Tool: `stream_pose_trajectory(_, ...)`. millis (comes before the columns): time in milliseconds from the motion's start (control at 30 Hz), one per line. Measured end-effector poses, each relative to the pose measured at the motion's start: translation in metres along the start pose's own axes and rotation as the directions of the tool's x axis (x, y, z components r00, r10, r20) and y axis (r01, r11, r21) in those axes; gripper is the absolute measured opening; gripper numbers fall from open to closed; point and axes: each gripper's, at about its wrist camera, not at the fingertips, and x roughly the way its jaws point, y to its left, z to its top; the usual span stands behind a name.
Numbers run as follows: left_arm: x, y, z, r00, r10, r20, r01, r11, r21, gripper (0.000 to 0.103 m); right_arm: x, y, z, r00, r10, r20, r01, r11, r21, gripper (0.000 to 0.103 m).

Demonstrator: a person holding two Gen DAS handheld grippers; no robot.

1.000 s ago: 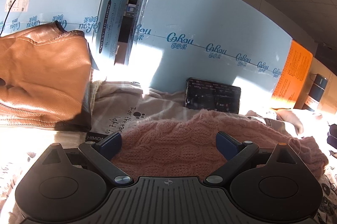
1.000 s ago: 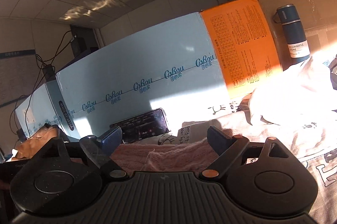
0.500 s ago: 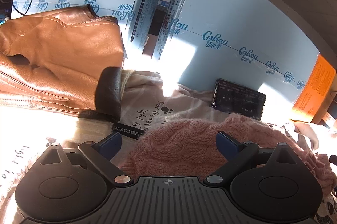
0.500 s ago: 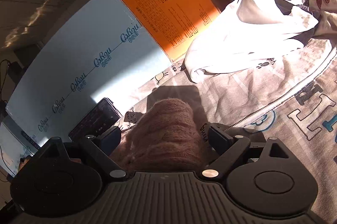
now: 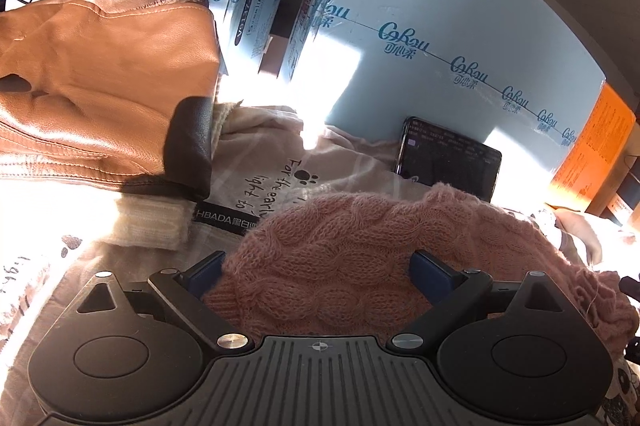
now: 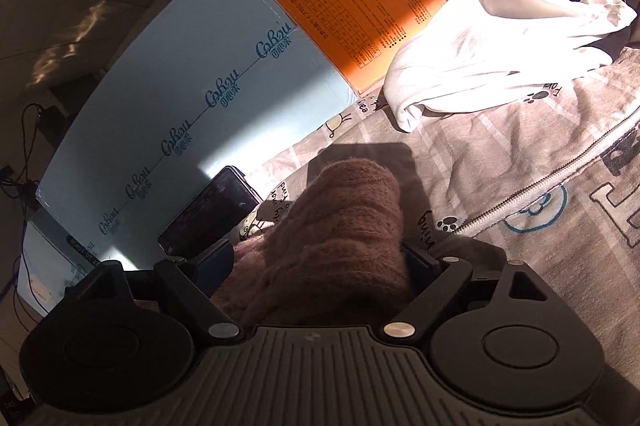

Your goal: Fold clothes

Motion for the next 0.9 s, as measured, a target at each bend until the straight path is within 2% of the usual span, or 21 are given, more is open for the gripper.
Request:
stream_pose_trajectory(67, 0.001, 0.000, 0.000, 1.000, 0.001, -0.003, -0.001, 1.000, 0.003, 0.098, -0.003, 0.006, -0.002, 1.000, 0.012, 0.022, -0.011, 0.999, -0.046, 0.080)
stream_pose_trajectory(167, 0.001, -0.001, 0.000, 1.000, 0.002, -0.005, -0.002, 1.000, 0.008, 0.098, -0.007, 0.014, -0.006, 0.998, 0.035, 0.053, -0.029, 0.993, -0.112, 0.067)
stream_pose_trajectory(300, 0.002, -0.002, 0.000, 1.000, 0.004, -0.006, -0.004, 1.000, 0.017, 0.098, -0.007, 0.017, -0.006, 0.997, 0.034, 0.064, -0.025, 0.989, -0.143, 0.040)
stream_pose_trajectory(400, 0.003, -0.004, -0.001, 1.000, 0.002, -0.007, -0.002, 1.000, 0.031, 0.098, -0.008, 0.018, -0.005, 0.996, 0.016, 0.088, -0.002, 0.987, -0.158, 0.030)
stream_pose_trajectory(533, 0.004, -0.007, -0.002, 1.000, -0.014, -0.010, 0.014, 0.999, 0.052, 0.098, -0.016, 0.025, -0.007, 0.990, 0.040, 0.138, -0.008, 0.975, -0.224, 0.025)
stream_pose_trajectory(733, 0.003, -0.016, -0.004, 0.994, -0.102, -0.034, 0.105, 0.991, 0.083, 0.098, -0.032, 0.031, -0.003, 0.981, 0.063, 0.185, -0.012, 0.964, -0.264, 0.023)
stream_pose_trajectory(900, 0.000, -0.026, -0.006, 0.969, -0.233, -0.075, 0.239, 0.967, 0.085, 0.098, -0.055, 0.027, 0.004, 0.971, 0.086, 0.224, -0.027, 0.967, -0.255, 0.022)
